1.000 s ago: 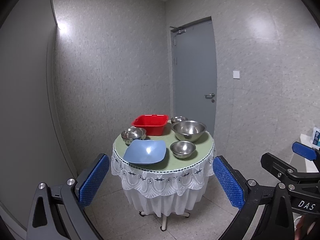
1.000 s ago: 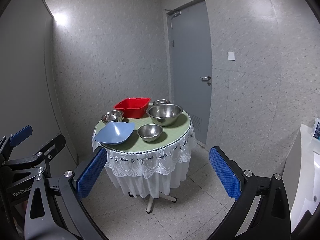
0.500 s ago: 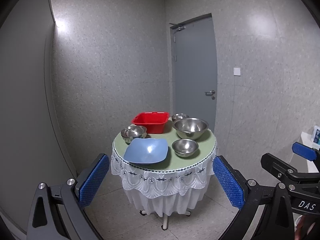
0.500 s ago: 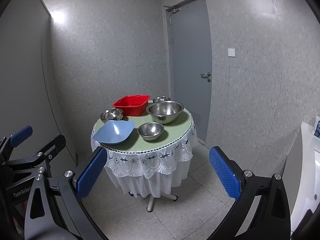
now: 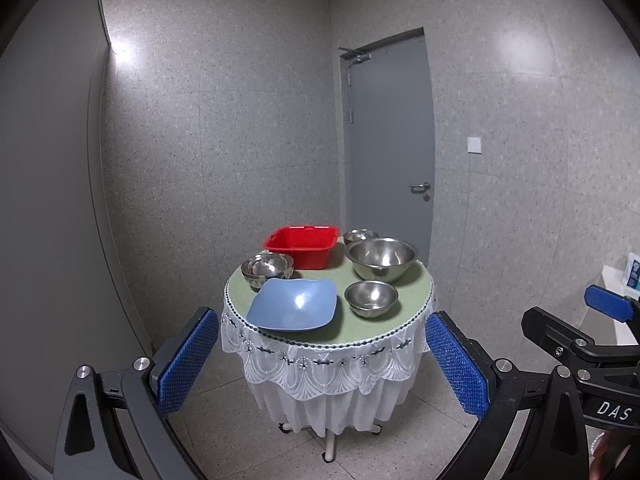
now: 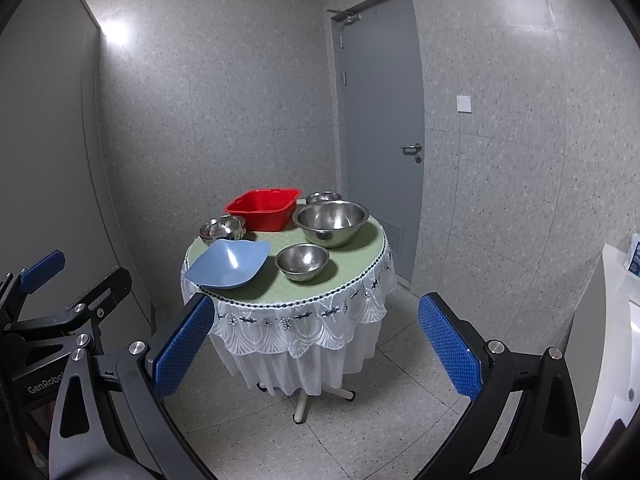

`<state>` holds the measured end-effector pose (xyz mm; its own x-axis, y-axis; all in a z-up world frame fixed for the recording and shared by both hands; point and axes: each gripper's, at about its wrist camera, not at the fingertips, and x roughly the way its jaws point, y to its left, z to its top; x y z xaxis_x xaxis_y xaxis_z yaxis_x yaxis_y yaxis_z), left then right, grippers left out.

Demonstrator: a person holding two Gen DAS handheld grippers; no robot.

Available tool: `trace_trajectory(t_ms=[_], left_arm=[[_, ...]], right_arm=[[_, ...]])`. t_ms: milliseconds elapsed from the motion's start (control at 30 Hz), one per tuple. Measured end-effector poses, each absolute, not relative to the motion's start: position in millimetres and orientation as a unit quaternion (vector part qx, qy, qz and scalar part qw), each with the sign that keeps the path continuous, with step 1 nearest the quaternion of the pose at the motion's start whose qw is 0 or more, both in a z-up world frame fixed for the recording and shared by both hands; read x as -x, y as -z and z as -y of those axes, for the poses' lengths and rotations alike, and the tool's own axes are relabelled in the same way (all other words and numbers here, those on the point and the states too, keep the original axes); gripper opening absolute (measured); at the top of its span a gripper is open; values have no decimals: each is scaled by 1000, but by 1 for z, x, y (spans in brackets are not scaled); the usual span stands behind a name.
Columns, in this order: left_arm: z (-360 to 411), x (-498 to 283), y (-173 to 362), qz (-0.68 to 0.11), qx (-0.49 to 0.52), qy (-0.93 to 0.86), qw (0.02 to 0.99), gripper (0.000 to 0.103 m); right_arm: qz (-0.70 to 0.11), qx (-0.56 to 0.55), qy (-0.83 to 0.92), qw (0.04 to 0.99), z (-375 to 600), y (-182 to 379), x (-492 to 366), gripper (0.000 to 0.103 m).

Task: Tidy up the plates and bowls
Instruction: 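Move both tools toward the table of bowls and plate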

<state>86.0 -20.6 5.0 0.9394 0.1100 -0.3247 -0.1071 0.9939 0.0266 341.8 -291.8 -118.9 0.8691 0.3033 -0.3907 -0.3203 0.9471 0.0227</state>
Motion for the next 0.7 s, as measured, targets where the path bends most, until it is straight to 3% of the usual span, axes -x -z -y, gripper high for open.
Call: trace_trajectory(t_ms=[700], left_arm=[[20,-87,-12,-168,-6,-59,984,102]], right_arm=[[-203,21,-162,965,291,117,-345,103]])
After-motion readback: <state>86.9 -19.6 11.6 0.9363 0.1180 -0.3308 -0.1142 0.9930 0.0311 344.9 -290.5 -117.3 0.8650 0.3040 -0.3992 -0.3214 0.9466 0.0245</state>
